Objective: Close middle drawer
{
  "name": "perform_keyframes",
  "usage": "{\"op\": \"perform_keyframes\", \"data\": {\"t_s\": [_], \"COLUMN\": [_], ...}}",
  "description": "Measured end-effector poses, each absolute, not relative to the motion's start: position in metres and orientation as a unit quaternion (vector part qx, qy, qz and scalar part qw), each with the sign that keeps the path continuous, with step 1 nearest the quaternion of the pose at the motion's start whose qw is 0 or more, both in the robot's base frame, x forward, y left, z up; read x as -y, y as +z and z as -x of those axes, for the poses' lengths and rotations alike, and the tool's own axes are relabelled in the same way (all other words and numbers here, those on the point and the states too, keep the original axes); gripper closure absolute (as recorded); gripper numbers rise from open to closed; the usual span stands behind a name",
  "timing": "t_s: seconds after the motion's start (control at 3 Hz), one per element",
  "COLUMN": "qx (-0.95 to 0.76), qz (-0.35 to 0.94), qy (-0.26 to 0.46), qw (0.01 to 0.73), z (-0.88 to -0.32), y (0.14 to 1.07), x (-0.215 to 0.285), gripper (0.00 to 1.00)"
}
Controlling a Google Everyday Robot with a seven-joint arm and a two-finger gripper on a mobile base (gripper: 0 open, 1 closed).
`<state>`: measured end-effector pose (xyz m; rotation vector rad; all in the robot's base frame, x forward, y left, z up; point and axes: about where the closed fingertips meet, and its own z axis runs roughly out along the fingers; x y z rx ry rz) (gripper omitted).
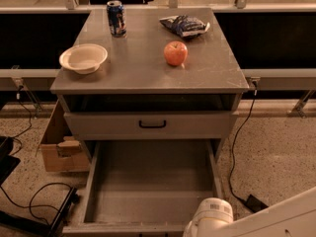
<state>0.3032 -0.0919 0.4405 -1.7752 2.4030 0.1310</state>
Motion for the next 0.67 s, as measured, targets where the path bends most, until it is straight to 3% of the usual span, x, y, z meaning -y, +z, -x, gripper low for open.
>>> {"op": "perform_keyframes", "data": {"t_s": [0.67], "qx": [-0.810], "qz": [0.577], "qy": [0.049], "qw": [0.087], "z": [-0.316], "y": [0.384], "x": [0.072], "gripper": [1.00]}}
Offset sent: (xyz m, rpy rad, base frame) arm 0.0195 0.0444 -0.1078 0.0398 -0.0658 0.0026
